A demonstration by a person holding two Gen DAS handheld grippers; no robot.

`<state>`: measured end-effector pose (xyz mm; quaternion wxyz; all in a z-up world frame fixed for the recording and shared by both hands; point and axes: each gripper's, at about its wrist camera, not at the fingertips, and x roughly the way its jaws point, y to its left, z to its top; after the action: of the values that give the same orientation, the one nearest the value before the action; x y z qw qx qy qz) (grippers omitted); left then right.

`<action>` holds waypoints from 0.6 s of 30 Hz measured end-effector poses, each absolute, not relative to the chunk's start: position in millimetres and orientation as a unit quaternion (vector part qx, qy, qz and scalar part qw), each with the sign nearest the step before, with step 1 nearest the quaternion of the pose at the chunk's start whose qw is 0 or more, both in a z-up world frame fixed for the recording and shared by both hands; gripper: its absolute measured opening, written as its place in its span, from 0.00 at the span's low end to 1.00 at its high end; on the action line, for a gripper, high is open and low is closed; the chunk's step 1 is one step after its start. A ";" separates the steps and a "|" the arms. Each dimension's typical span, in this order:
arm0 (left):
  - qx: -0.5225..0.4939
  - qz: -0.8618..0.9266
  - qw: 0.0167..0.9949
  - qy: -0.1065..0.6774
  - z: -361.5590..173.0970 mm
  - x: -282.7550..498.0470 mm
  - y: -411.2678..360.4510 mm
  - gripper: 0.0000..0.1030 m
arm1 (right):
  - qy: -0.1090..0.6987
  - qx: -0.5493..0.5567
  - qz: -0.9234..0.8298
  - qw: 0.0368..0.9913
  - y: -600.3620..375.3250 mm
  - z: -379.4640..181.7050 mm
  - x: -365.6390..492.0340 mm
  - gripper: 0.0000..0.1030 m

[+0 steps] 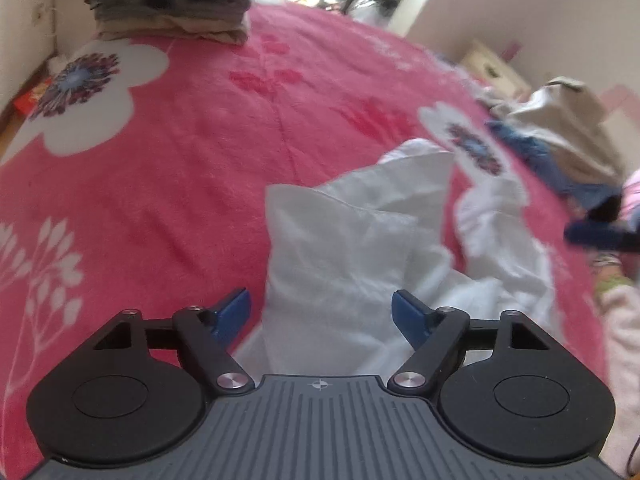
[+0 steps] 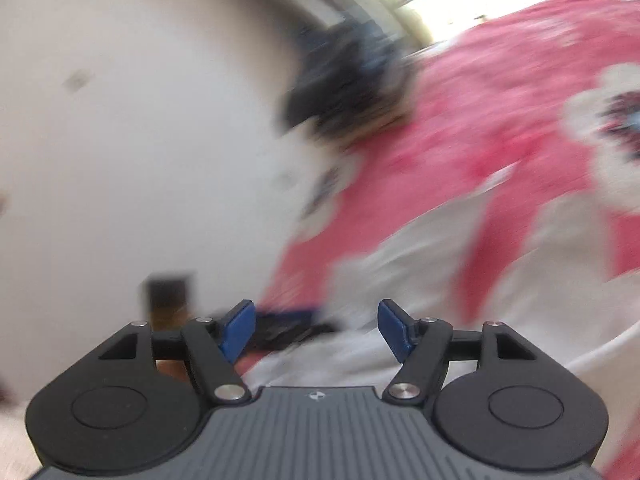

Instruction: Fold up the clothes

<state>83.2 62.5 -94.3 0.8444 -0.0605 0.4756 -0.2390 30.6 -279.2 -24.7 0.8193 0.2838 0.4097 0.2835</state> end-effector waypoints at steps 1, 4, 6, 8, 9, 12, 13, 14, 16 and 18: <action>-0.061 -0.231 0.845 0.478 -97.5 87.9 59.5 0.74 | 0.421 0.296 0.254 0.819 -289.5 -29.9 43.9 0.69; -0.068 -0.217 0.842 0.488 -104.9 99.1 55.7 0.67 | 0.456 0.367 0.185 0.789 -313.1 -56.6 91.1 0.69; -0.063 -0.213 0.844 0.488 -107.5 102.1 52.0 0.60 | 0.474 0.423 0.162 0.755 -320.2 -78.7 122.0 0.69; -0.055 -0.210 0.846 0.486 -108.6 103.6 48.3 0.52 | 0.487 0.458 0.148 0.728 -318.9 -98.1 147.1 0.69; -0.053 -0.210 0.848 0.485 -108.2 103.8 47.8 0.47 | 0.496 0.469 0.144 0.716 -315.2 -108.6 159.7 0.69; -0.055 -0.210 0.849 0.482 -106.9 103.5 48.2 0.25 | 0.527 0.495 0.122 0.680 -302.5 -145.2 189.8 0.68; -0.058 -0.209 0.850 0.480 -105.9 102.4 49.6 0.15 | 0.535 0.498 0.129 0.670 -297.7 -154.2 195.1 0.58; -0.063 -0.209 0.852 0.475 -103.8 100.5 51.5 0.10 | 0.539 0.498 0.138 0.665 -291.7 -158.3 195.5 0.50; -0.069 -0.208 0.862 0.457 -95.8 94.7 55.5 0.04 | 0.532 0.484 0.143 0.680 -281.4 -157.8 193.5 0.13; -0.071 -0.205 0.877 0.430 -82.8 85.9 59.4 0.03 | 0.502 0.472 0.146 0.710 -280.1 -141.8 183.7 0.06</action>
<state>85.9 59.4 -82.8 0.8766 -0.0707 0.4298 -0.2045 183.7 -280.1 -141.8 0.7100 0.4724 0.5015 0.1457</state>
